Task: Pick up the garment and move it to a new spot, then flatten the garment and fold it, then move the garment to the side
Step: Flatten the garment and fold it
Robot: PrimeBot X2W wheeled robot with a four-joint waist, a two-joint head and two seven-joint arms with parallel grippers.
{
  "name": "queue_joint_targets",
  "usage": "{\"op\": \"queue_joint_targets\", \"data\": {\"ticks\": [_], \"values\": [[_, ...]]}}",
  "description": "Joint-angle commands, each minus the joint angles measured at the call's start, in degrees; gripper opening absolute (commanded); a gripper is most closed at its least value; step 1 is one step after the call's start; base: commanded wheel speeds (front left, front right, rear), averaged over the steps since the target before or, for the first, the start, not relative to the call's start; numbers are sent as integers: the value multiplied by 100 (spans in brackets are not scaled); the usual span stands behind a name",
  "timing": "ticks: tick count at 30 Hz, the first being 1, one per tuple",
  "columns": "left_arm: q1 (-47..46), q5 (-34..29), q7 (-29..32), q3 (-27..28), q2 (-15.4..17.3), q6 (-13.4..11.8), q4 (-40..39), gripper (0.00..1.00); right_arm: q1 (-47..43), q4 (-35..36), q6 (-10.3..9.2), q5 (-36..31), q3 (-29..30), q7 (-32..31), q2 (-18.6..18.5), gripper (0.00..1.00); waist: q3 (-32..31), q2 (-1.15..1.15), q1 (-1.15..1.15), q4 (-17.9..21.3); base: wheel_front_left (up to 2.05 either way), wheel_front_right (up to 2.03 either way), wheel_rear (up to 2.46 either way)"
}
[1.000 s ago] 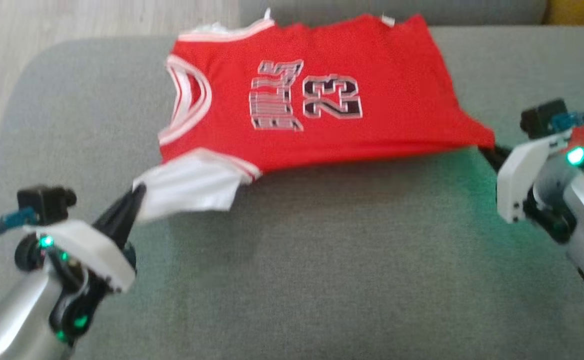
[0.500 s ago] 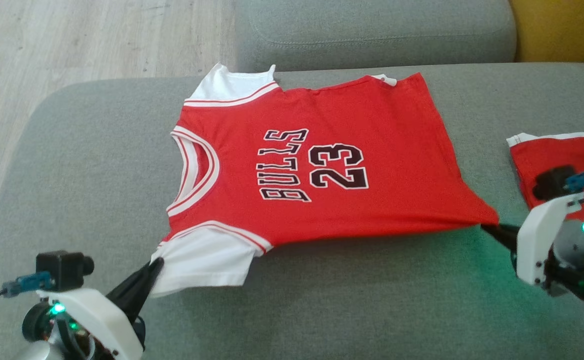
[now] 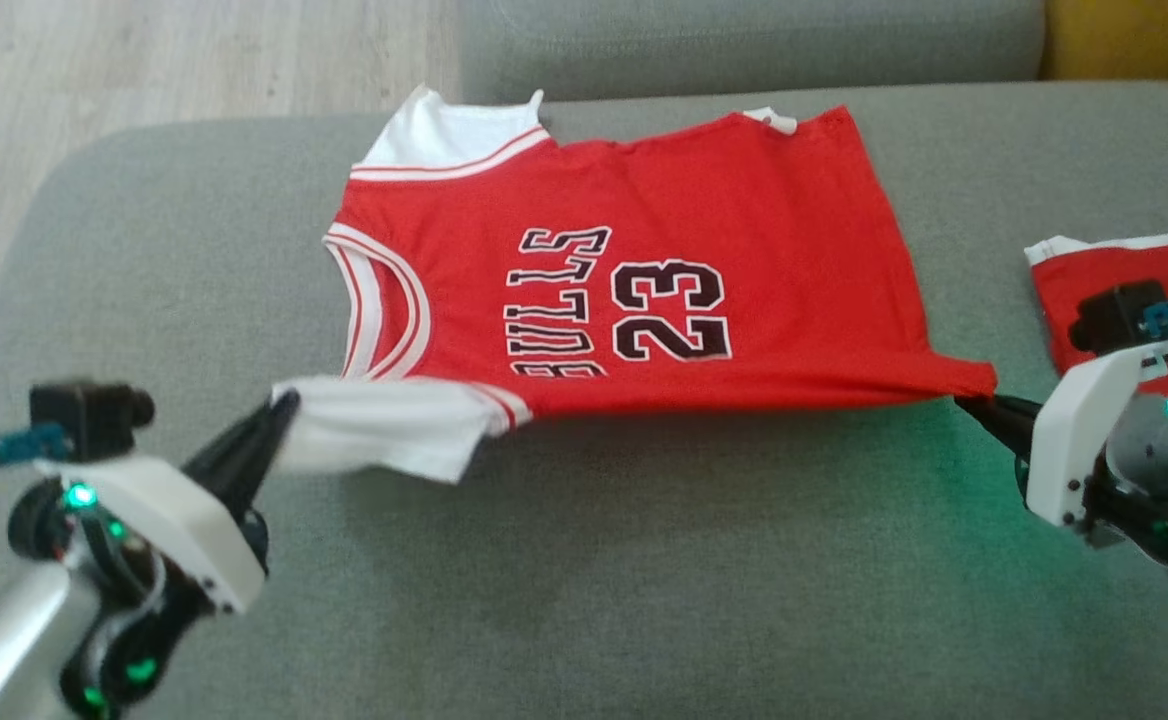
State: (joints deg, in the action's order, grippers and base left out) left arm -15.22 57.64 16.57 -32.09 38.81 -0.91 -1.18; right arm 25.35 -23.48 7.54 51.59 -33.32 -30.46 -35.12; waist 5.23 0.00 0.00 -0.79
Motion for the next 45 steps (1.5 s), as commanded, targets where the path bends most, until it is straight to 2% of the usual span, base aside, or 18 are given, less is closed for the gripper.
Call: {"op": "queue_joint_targets", "data": {"ticks": [1,9,17,25,29,30,31,32,36,42,45], "values": [[-524,-53,32,336,146,51,-52,0,256,138,-5,-98,135,-16,-71,0,134,0,0,7,0,0,0],[-1320,-75,354,249,-54,180,478,0,655,-28,-5,-441,424,-210,258,0,486,0,0,10,0,0,0],[-2135,-237,692,-9,-263,450,1378,0,1152,-384,-5,-740,571,-360,590,0,792,0,0,-1,0,0,0],[-2723,-531,611,-281,-499,661,2138,0,1586,-736,-5,-1017,527,-408,786,0,1126,0,0,-33,0,0,0],[-3036,-662,327,-324,-708,712,2508,0,1804,-960,-5,-1182,606,-202,862,0,1251,0,0,-70,0,0,0],[-3117,-725,166,-300,-772,693,2613,25,1861,-1063,-5,-1223,689,-86,916,100,1274,0,0,-75,0,0,0],[-3192,-806,-4,-290,-838,665,2724,85,1916,-1160,-5,-1257,773,52,991,100,1292,0,0,-81,0,0,0],[-3258,-878,-164,-292,-907,658,2834,100,1970,-1255,-5,-1313,840,202,1056,100,1304,0,0,-89,0,0,0],[-3487,-1171,-1096,-201,-1160,589,3211,100,2122,-1504,-5,-1601,984,1043,1254,100,1269,0,0,-123,0,0,0],[-3492,-1492,-2617,-37,-1385,510,3649,100,2044,-1655,-5,-1697,1210,2519,1581,100,933,0,0,-139,0,0,0],[-3330,-1639,-2993,-4,-1441,441,3679,100,1892,-1531,-5,-1744,1289,3290,1707,100,716,0,0,-136,0,0,0]]}}
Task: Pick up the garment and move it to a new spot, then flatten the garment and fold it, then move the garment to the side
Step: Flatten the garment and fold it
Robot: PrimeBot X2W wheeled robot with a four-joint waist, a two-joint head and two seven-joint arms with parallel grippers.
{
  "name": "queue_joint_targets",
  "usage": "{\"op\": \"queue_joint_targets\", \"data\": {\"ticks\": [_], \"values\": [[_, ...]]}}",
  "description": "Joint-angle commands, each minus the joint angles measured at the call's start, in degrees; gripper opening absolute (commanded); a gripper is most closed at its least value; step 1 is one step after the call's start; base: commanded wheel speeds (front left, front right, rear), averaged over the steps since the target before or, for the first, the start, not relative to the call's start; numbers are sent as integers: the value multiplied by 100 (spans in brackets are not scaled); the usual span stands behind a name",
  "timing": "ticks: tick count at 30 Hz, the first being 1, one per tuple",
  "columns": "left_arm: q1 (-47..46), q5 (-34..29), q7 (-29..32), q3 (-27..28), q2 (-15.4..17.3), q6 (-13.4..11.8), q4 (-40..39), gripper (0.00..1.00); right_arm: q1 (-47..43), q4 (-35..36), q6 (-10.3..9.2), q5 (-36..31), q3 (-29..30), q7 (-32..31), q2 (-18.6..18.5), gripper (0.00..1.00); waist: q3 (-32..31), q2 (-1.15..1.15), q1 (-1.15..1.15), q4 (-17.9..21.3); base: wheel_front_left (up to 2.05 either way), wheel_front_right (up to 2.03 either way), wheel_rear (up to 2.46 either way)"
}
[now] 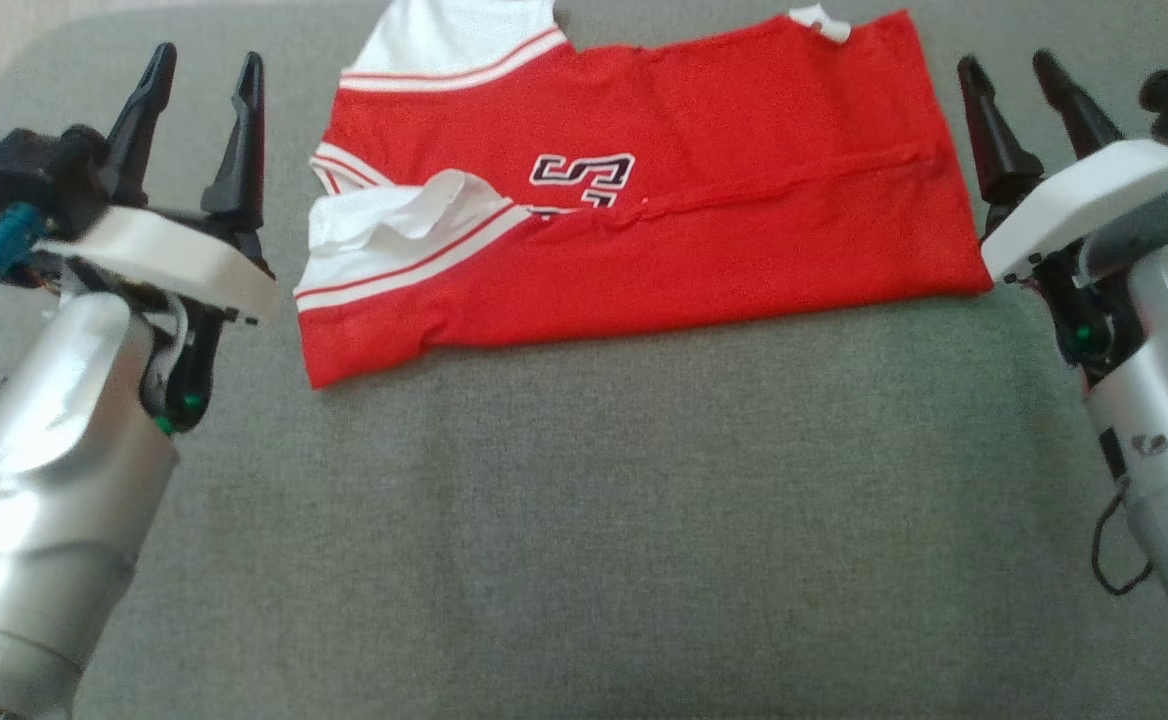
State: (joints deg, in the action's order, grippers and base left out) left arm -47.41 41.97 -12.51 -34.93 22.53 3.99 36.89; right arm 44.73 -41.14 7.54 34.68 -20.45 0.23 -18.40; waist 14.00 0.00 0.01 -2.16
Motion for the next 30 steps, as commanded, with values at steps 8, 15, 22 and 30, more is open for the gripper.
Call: {"op": "queue_joint_targets", "data": {"ticks": [8,15,22,30], "values": [[862,-1069,-246,663,140,-711,-1227,100,-844,619,-5,-771,418,1421,372,100,-620,0,-1,-4,0,0,0],[2620,-1707,-248,1397,-286,-1065,-2482,100,-2350,1798,-5,-1765,1347,1475,1094,100,-917,0,-1,-12,0,0,0],[3816,-2219,-248,1960,-784,-1013,-2898,100,-3545,2436,-5,-2221,1598,1476,1509,100,-1024,0,-1,46,0,0,0],[3693,-2469,-235,2132,-917,-573,-2210,100,-3524,2693,-5,-2227,1455,1477,1549,100,-761,0,-1,185,0,0,0]]}}
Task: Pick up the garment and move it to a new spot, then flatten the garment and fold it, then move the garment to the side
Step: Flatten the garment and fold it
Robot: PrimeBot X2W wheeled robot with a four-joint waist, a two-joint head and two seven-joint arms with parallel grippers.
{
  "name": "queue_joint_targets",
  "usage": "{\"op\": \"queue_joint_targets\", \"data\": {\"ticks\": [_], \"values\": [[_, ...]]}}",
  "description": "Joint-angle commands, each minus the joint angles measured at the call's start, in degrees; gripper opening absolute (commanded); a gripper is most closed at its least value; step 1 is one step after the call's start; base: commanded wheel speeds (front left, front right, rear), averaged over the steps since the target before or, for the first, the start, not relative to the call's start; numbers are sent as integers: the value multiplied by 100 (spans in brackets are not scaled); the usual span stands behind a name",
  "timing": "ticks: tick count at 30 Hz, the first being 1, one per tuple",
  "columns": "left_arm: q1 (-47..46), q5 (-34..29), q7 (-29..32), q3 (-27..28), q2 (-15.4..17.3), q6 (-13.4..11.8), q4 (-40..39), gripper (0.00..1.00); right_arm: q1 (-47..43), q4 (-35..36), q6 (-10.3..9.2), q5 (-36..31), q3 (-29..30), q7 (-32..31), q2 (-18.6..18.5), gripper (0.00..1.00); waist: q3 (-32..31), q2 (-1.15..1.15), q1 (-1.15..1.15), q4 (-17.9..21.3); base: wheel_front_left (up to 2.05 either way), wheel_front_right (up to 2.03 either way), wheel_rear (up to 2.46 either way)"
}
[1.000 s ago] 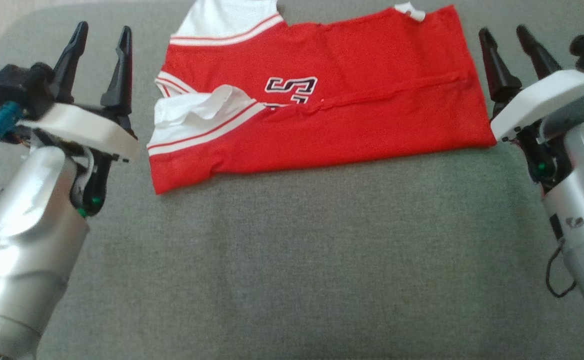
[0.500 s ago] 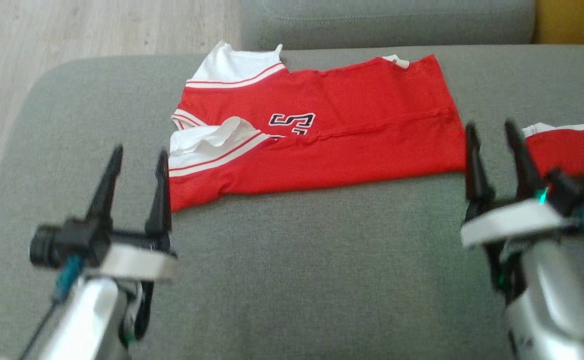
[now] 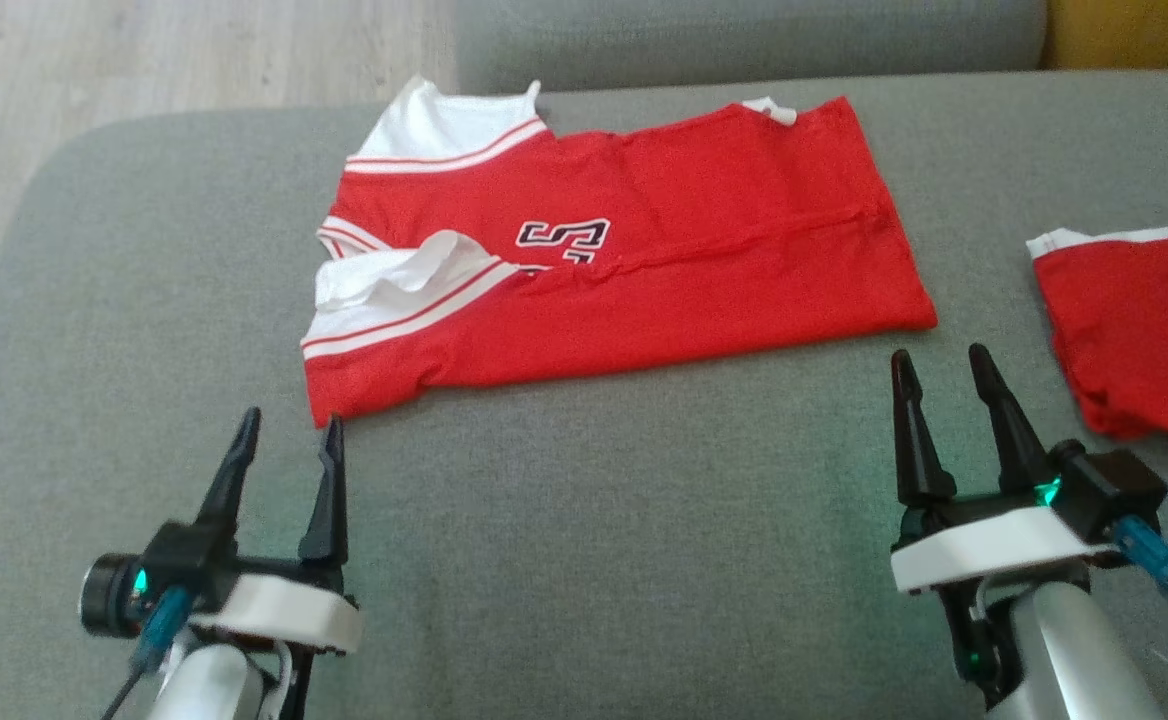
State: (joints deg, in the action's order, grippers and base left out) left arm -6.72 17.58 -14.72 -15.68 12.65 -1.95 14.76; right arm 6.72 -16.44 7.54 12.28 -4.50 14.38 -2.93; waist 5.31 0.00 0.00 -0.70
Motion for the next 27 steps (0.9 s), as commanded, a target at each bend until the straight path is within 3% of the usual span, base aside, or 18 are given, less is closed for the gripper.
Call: {"op": "queue_joint_targets", "data": {"ticks": [1,7,11,17,20,21,22,23,27], "values": [[-472,-23,74,162,74,76,218,100,304,252,-5,16,-138,62,3,100,163,0,0,52,0,0,0],[-1275,124,550,166,109,247,1317,100,419,395,-5,12,-198,62,4,100,607,0,0,207,0,0,0],[-1747,82,826,179,204,172,2063,100,505,486,-5,21,-186,62,4,100,901,0,0,321,0,0,0],[-2251,100,922,120,263,331,2887,100,646,563,-5,60,-219,62,4,100,1187,0,0,481,0,0,0],[-2375,102,1246,-8,245,470,3293,100,682,599,-5,96,-202,62,4,100,1255,0,0,522,0,0,0],[-2404,108,1375,-53,235,518,3404,80,689,608,-5,102,-202,62,5,100,1269,0,0,531,0,0,0],[-2428,87,1473,-117,242,566,3492,35,700,614,-5,109,-200,62,5,100,1276,0,0,541,0,0,0],[-2450,60,1503,-177,256,612,3543,0,714,620,-5,119,-200,62,5,100,1275,0,0,551,0,0,0],[-2512,102,1222,-164,259,628,3589,0,750,604,-5,161,-154,62,5,100,1199,0,0,538,0,0,0]]}}
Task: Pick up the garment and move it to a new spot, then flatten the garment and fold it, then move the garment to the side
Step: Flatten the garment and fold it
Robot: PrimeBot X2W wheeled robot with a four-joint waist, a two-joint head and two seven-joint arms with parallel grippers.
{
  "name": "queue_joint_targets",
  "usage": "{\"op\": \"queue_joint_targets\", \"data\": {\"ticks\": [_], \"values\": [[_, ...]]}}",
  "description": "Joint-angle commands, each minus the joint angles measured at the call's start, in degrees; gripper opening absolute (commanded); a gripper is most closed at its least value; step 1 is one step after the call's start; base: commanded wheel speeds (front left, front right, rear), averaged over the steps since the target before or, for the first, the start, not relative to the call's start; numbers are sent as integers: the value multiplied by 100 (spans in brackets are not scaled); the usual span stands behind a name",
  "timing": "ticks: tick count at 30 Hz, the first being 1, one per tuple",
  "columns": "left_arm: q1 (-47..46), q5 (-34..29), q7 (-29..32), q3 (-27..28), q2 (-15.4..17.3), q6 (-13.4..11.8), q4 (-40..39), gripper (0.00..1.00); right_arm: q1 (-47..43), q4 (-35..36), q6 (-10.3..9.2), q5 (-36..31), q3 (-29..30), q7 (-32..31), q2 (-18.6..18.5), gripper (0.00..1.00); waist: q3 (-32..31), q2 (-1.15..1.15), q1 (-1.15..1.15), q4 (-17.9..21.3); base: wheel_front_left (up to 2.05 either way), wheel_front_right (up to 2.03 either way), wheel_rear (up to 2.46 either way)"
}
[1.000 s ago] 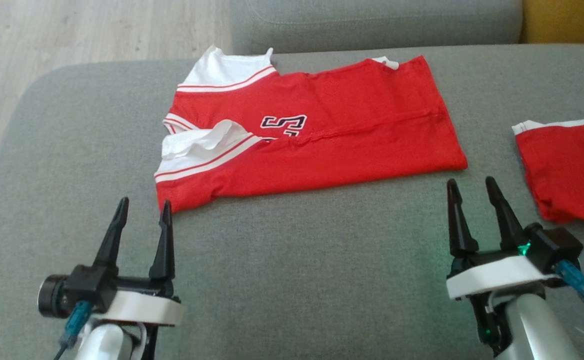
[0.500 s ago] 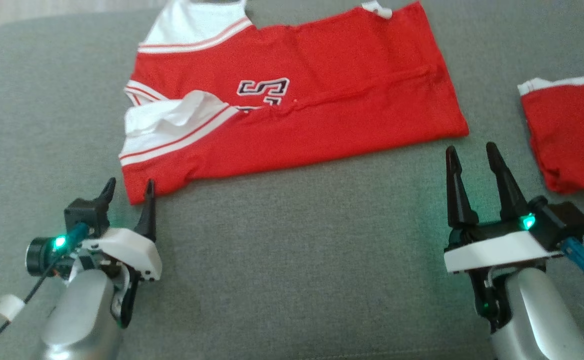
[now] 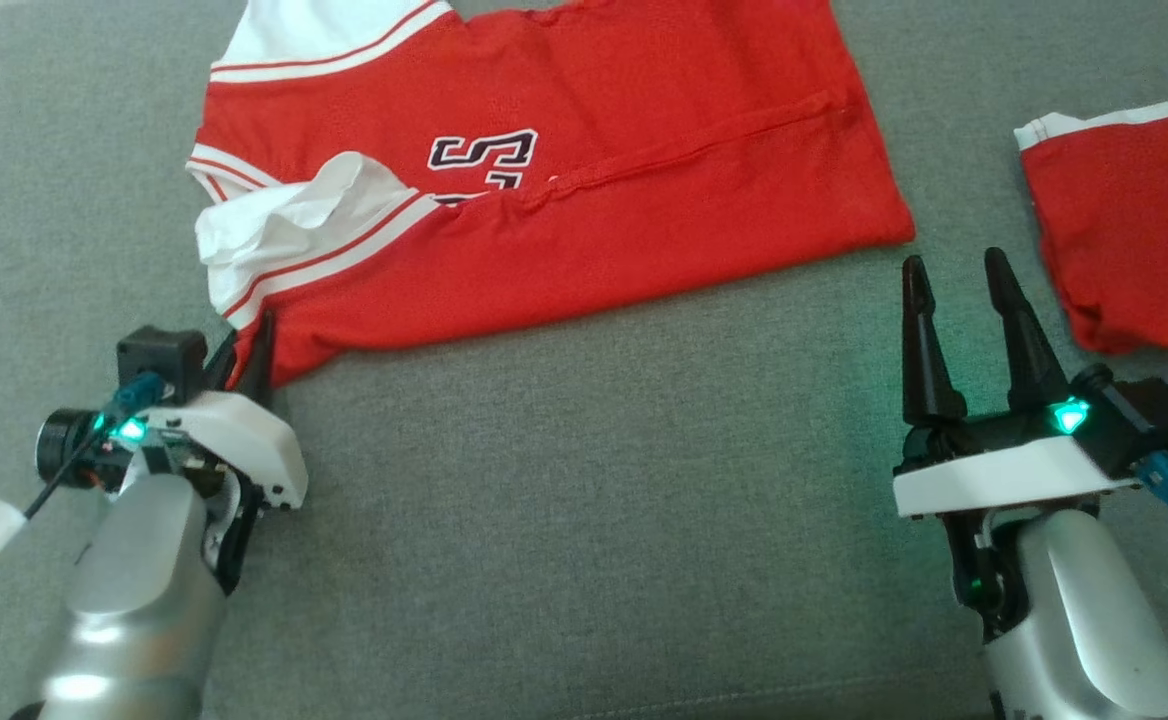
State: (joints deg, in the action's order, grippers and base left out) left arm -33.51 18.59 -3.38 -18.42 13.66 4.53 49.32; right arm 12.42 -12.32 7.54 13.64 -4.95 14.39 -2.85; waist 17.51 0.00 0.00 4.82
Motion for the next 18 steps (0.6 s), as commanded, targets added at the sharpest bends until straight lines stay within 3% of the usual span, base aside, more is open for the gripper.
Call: {"op": "queue_joint_targets", "data": {"ticks": [1,9,14,18], "values": [[149,11,-48,134,151,-53,115,0,182,169,-5,27,-92,61,-3,100,-55,0,0,-31,0,0,0],[27,46,-1029,227,-9,-128,-465,0,382,-446,-5,-242,112,-59,-3,100,-317,0,0,-263,0,0,0],[79,-65,-1133,126,-43,-70,-1037,0,894,-1093,-5,-492,583,-691,-3,100,-269,0,0,-436,0,0,0],[102,-126,-1138,-21,-54,-7,-1264,0,1425,-1805,-5,-270,961,-1150,-3,100,-203,0,0,-557,0,0,0]]}}
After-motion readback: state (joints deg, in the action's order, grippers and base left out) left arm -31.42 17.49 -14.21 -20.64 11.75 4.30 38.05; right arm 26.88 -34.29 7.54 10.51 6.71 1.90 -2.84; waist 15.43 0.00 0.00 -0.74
